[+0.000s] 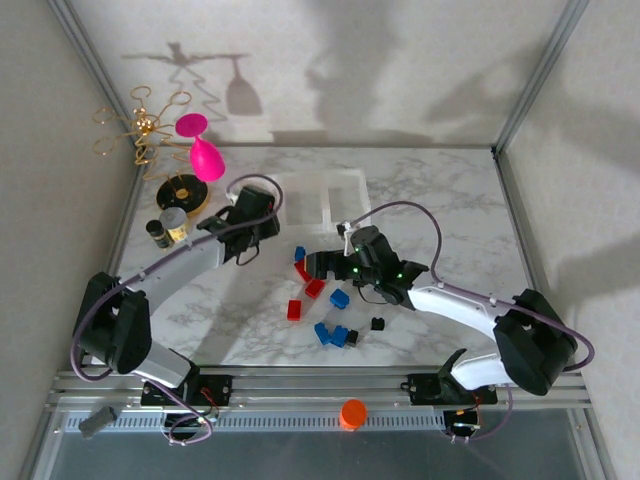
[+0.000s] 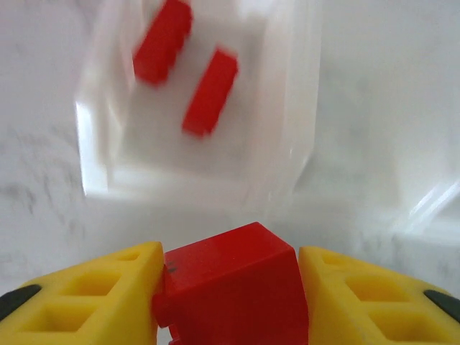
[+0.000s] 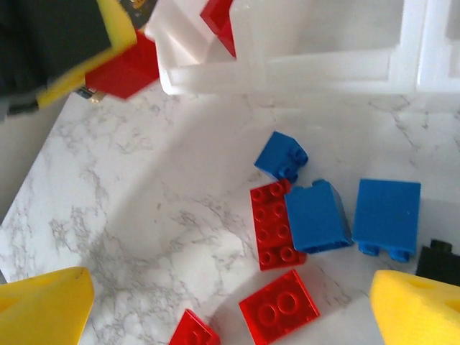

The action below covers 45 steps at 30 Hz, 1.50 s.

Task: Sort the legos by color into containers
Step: Place the lego in the container.

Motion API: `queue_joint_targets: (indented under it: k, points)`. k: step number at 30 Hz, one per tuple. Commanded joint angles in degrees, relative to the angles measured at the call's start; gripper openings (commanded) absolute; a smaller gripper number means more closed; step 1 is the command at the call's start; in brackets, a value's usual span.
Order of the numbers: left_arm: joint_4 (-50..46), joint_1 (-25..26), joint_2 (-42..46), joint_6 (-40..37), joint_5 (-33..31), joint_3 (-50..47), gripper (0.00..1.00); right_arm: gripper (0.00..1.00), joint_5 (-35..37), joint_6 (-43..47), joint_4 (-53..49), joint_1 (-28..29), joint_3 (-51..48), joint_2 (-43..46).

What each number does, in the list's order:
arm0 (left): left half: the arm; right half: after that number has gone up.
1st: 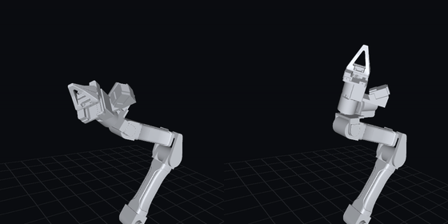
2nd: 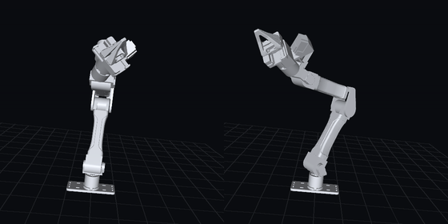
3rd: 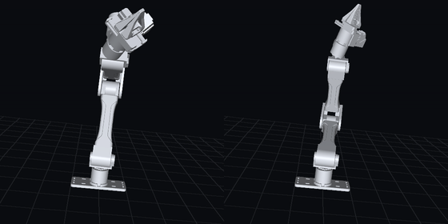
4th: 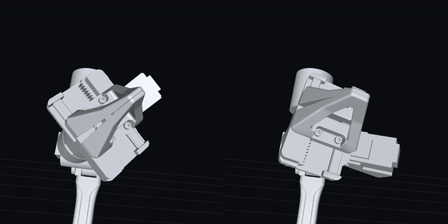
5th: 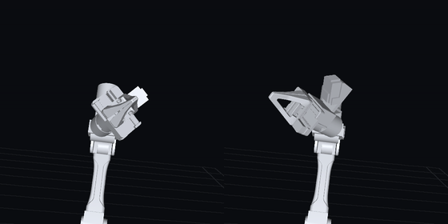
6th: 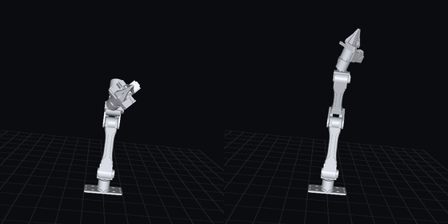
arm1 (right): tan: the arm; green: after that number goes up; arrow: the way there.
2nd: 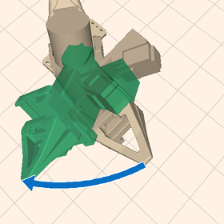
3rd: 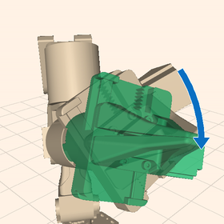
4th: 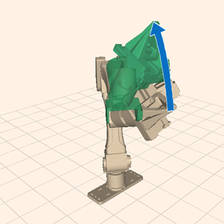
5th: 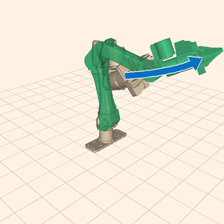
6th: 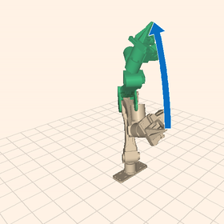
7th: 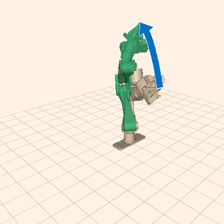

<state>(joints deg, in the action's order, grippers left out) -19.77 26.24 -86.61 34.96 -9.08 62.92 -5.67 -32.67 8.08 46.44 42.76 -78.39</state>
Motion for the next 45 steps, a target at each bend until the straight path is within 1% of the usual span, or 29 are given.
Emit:
queue_joint_targets:
  k: [1,5,8,10,13,15,18,21,23,27,31,35,39,45]
  points:
    - [0.7,-3.5,-5.0,-3.7,-1.1,5.3,0.49,0.99,-0.1,0.0,2.4,0.1,2.5,-1.3]
    - [1.9,-5.8,-13.0,-5.2,-0.4,12.0,0.49,0.99,0.6,0.1,2.7,-0.2,2.7,-1.7]
    - [0.9,-6.6,-19.1,-5.7,-1.6,17.6,0.49,0.99,0.6,-0.1,2.5,-0.7,2.7,-1.5]
    - [2.1,-7.0,-21.7,-6.1,-2.7,19.4,0.5,0.99,0.6,0.1,2.6,-1.0,2.3,-1.3]
    - [2.2,-7.8,-25.9,-6.3,-2.4,23.3,0.51,0.99,0.7,0.1,2.4,-1.5,2.0,-1.3]
    - [0.8,-7.9,-28.6,-6.8,-3.1,26.4,0.53,0.99,0.5,0.1,2.2,-1.9,2.0,-1.3]
    - [-0.4,-8.0,-30.1,-7.2,-3.1,28.9,0.59,0.99,0.6,0.4,2.1,-2.3,1.7,-0.7]
    - [-0.3,-8.0,-29.4,-7.4,-3.4,29.1,0.63,0.99,0.5,0.5,2.4,-3.1,1.3,-0.3]
    - [-1.1,-8.0,-28.8,-7.4,-3.5,29.4,0.63,0.99,0.1,0.7,2.2,-3.5,1.4,-0.3]
    - [-1.5,-7.8,-25.3,-7.1,-1.2,27.7,0.64,0.99,-0.8,1.4,1.5,-4.3,1.5,0.5]
    - [0.0,-6.9,-18.6,-6.3,0.9,21.0,0.65,0.99,-1.3,2.4,-0.6,-4.5,1.2,1.5]
    - [1.4,-5.5,-11.3,-5.0,2.8,12.2,0.65,0.99,-3.9,3.0,-3.0,-4.7,0.3,2.5]
    - [1.1,-2.4,-5.8,-3.9,4.8,5.6,0.65,0.99,-5.9,2.4,-5.5,-4.7,-1.4,3.6]
    - [-2.0,5.1,-0.6,-1.8,5.1,-1.2,0.66,0.99,-8.4,1.7,-8.4,-4.7,-4.3,5.6]
